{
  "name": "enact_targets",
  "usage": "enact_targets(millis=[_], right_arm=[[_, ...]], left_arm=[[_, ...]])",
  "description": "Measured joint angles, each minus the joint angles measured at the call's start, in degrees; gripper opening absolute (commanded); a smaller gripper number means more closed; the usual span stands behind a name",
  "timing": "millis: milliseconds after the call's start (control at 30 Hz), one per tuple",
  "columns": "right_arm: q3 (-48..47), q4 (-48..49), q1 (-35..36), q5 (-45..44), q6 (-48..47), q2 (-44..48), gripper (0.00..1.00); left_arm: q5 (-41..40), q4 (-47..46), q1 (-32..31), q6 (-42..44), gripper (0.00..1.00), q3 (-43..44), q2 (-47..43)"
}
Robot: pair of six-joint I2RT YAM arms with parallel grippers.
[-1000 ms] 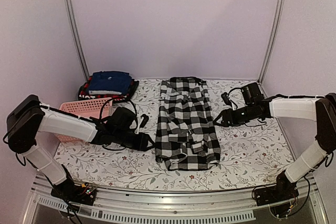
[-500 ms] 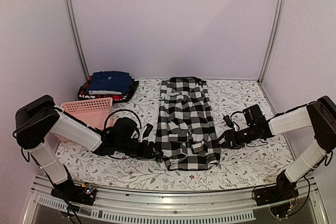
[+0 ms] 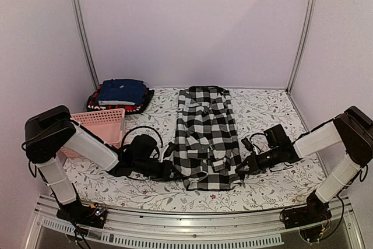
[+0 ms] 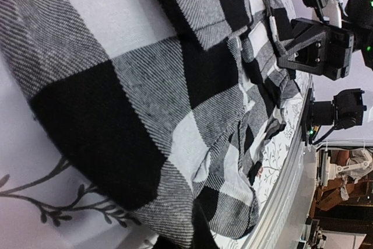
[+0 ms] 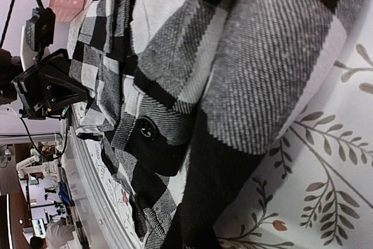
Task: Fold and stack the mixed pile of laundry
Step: Pick up the rectangle-folded shirt from the center of the board, then fold the rectangle-folded shirt at the center of the board.
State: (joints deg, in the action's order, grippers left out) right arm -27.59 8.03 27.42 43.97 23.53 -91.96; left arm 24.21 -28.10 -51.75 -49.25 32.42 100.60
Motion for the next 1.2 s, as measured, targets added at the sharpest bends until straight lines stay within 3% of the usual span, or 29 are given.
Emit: enact_targets(millis=[367, 600, 900, 1200], right_arm=[[4.1, -0.5, 3.3, 0.7, 4.3, 14.4, 0.0], [0.2, -1.2, 3.0, 0.3, 5.1, 15.4, 0.0], [-12.3, -0.7, -4.5, 0.9, 3.7, 5.6, 0.0], [-30.8, -0.7, -11.5, 3.4, 1.0, -10.8, 0.0]], left_arm=[[0.6, 4.4, -5.0, 2.6, 0.0, 0.4, -6.9], [1.3, 7.8, -3.0, 5.1, 0.0, 5.5, -7.4], [4.6, 9.7, 7.9, 8.2, 0.0, 14.7, -5.7], [9.2, 10.5, 18.7, 10.3, 0.0, 31.6, 8.9]])
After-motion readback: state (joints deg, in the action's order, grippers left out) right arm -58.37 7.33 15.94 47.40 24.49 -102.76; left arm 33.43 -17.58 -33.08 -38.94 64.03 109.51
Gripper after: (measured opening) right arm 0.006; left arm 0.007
